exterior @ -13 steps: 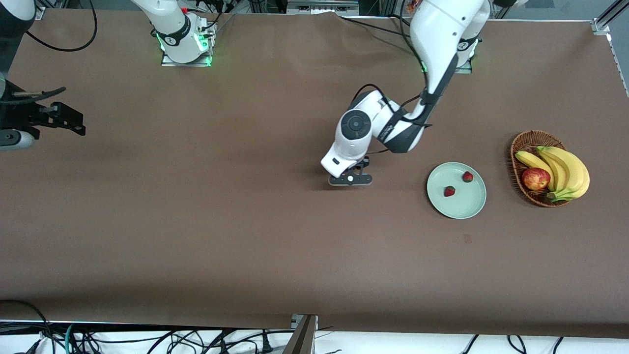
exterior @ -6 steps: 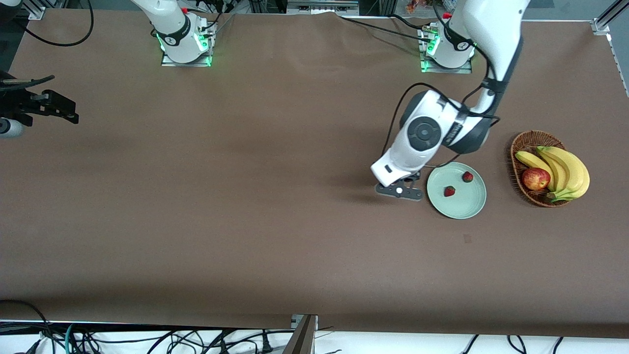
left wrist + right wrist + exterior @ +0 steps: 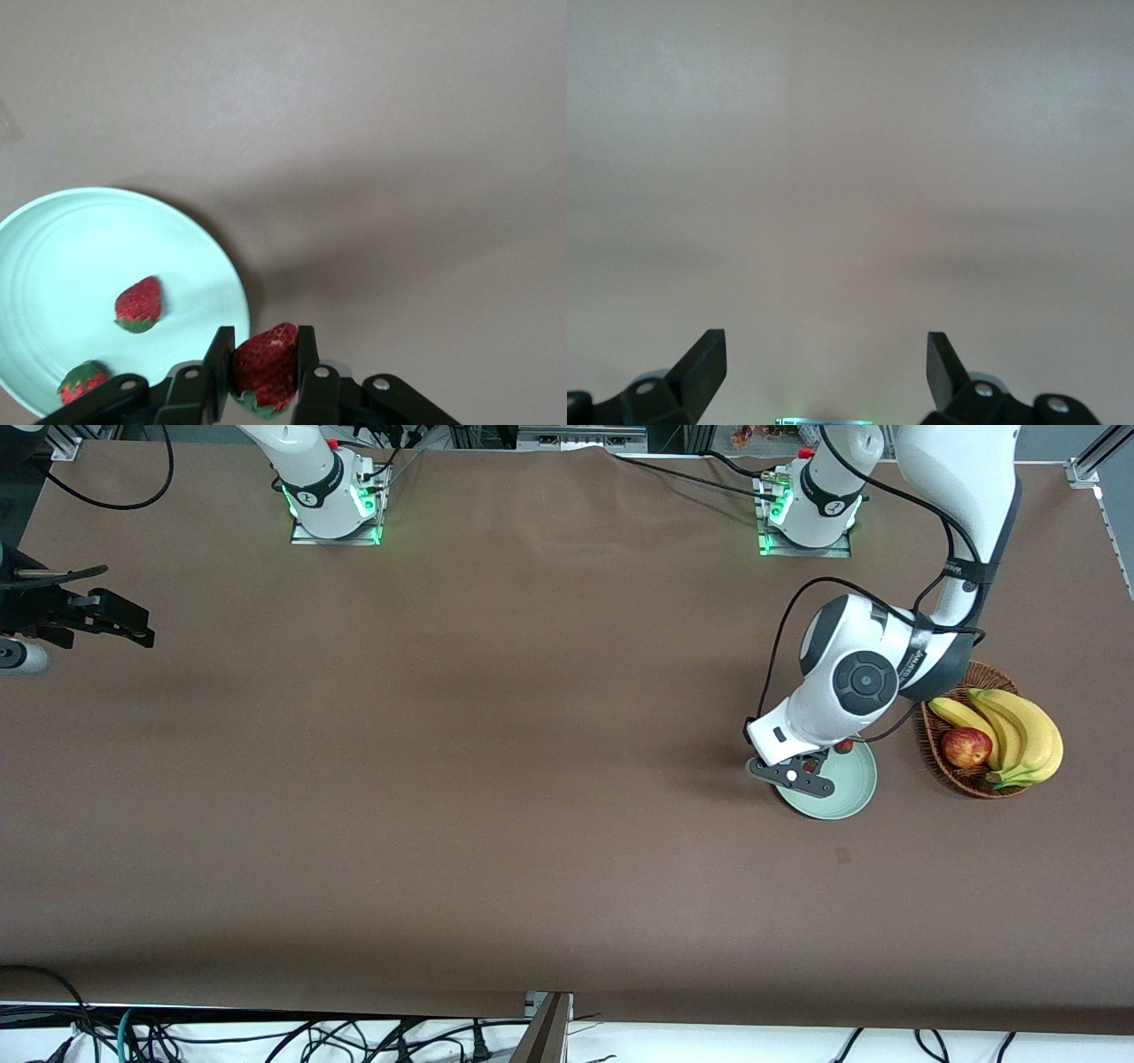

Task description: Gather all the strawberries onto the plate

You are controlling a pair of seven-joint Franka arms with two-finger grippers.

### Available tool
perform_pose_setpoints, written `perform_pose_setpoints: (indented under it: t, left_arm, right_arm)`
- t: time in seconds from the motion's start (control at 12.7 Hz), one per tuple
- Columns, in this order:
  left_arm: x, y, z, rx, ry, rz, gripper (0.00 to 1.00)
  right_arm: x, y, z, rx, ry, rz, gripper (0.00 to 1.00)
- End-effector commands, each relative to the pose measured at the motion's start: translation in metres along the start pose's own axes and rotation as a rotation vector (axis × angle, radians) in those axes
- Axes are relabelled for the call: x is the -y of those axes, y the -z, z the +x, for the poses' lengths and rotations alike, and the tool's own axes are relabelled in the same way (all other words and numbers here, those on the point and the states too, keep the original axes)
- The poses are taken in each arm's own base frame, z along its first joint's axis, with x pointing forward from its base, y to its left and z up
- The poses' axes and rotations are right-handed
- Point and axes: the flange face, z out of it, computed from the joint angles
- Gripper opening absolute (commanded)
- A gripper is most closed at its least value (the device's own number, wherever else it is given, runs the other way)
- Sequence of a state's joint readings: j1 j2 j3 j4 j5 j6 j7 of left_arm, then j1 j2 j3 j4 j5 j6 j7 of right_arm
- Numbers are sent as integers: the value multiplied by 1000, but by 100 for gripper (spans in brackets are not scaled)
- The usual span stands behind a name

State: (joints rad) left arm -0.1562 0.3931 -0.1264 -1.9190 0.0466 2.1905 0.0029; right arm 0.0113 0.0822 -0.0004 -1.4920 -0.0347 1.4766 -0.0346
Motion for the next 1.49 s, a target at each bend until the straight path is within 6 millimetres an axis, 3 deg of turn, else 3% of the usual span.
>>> perform_pose_setpoints:
  t: [0.0,0.16,0.39,0.47,0.55,0.63,0.79,0.94,1.02,1.26,1.42]
  left_arm:
    - [27,1,-11,10,-25,0,0]
    - [46,-15,-20,44,2,2,0]
    - [57,-36,-24,78,15,2,2]
    - [57,-36,-24,78,15,3,14]
    - [57,-38,-24,81,16,2,49]
    - [60,-41,-25,87,30,2,99]
    - [66,-41,-27,90,48,6,100]
    - [63,-47,-43,114,46,5,100]
    - [61,-39,-53,112,44,8,100]
    - [60,15,-87,44,52,25,100]
    - [57,86,-98,-62,51,42,100]
  right_arm:
    - [3,2,-7,2,-12,15,100]
    - [2,3,-6,-4,0,12,100]
    - [-1,4,-6,-7,2,7,100]
    - [-3,4,-6,-7,-1,7,100]
    - [-2,3,-5,-4,0,10,100]
    - [-3,2,-4,-3,0,12,100]
    - [-3,1,-1,-1,0,13,100]
    - [-4,-1,1,0,-1,12,100]
    - [-5,-1,1,0,-4,14,100]
    - [-6,-2,1,2,-6,14,100]
    - [-5,-3,2,4,-6,14,100]
